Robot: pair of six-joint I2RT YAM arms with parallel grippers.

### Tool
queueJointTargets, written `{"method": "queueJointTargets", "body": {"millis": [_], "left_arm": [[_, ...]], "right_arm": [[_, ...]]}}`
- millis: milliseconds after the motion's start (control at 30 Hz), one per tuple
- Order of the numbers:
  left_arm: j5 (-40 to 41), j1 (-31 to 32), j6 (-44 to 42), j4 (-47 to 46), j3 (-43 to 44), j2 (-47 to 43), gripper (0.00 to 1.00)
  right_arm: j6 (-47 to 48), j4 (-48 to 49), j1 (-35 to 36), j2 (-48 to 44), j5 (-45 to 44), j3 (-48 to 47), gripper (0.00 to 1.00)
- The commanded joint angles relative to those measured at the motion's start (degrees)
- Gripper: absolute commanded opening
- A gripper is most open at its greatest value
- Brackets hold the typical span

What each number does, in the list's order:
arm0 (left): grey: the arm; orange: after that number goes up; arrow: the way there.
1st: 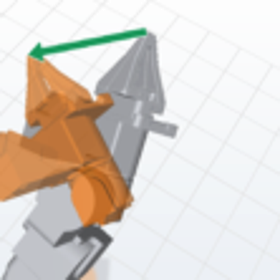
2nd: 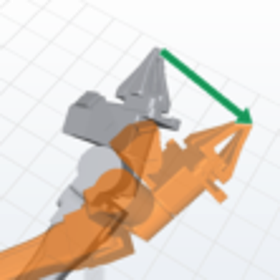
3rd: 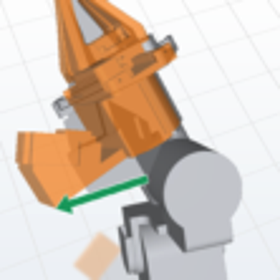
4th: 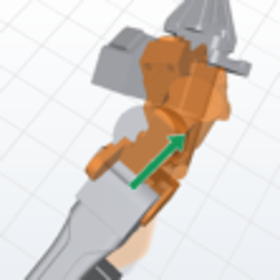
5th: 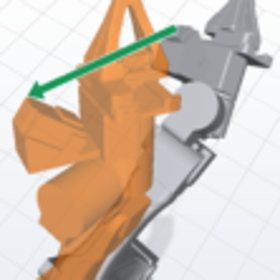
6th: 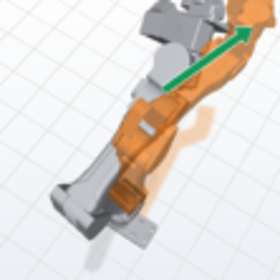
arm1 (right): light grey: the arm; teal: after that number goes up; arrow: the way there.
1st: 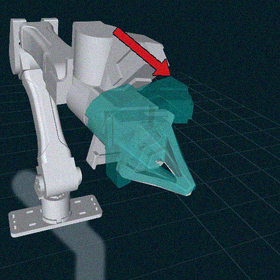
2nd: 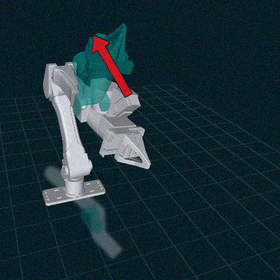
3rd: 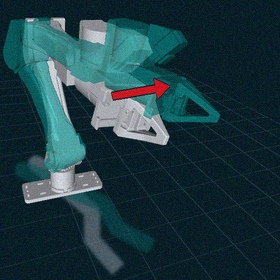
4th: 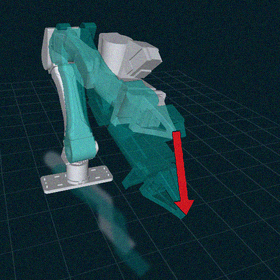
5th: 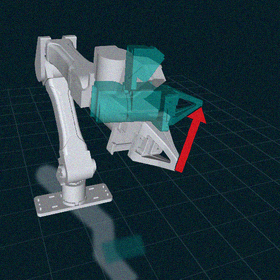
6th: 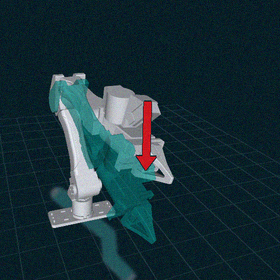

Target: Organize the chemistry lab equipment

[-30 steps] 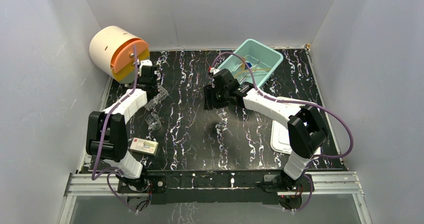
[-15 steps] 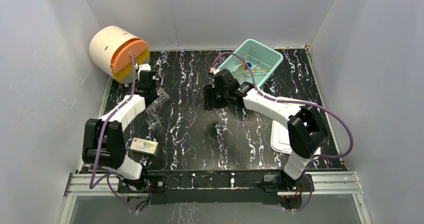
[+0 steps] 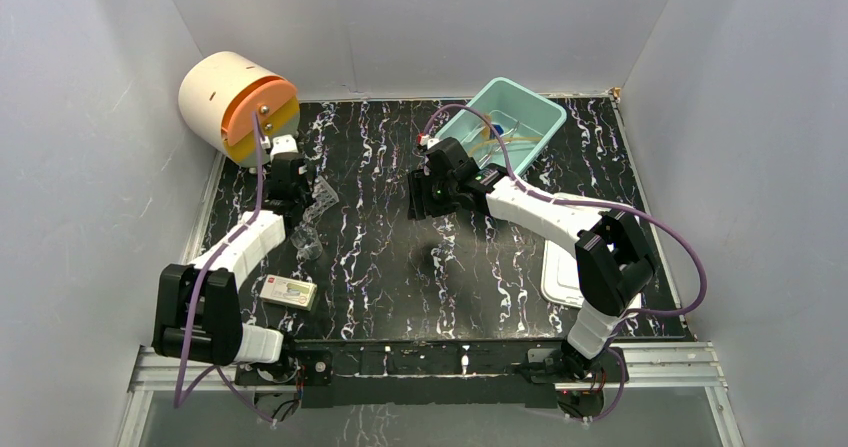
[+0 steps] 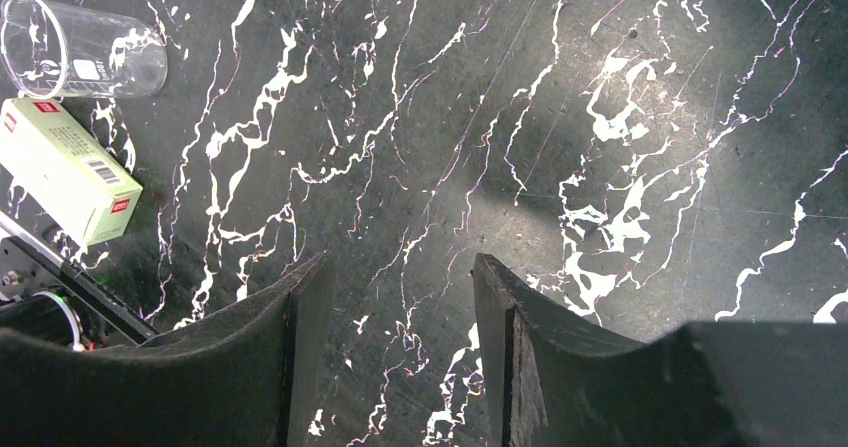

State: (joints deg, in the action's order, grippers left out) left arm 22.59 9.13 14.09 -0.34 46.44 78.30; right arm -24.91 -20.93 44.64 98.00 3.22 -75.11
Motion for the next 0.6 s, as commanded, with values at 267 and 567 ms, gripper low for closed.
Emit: {"method": "queueJointTargets", "body": {"millis": [267, 567], "left_arm": [[-0.6, -0.2, -0.5, -0.8, -0.1, -2.5, 0.22], [-0.2, -0.2, -0.4, 5.9, 6.7, -4.3, 0.32]], "right_arm": [[-0.1, 1.6, -0.3, -1.2, 0.1, 0.7, 0.61], [-0.3, 1.8, -0.2, -1.6, -0.1, 0.4, 0.61]]}}
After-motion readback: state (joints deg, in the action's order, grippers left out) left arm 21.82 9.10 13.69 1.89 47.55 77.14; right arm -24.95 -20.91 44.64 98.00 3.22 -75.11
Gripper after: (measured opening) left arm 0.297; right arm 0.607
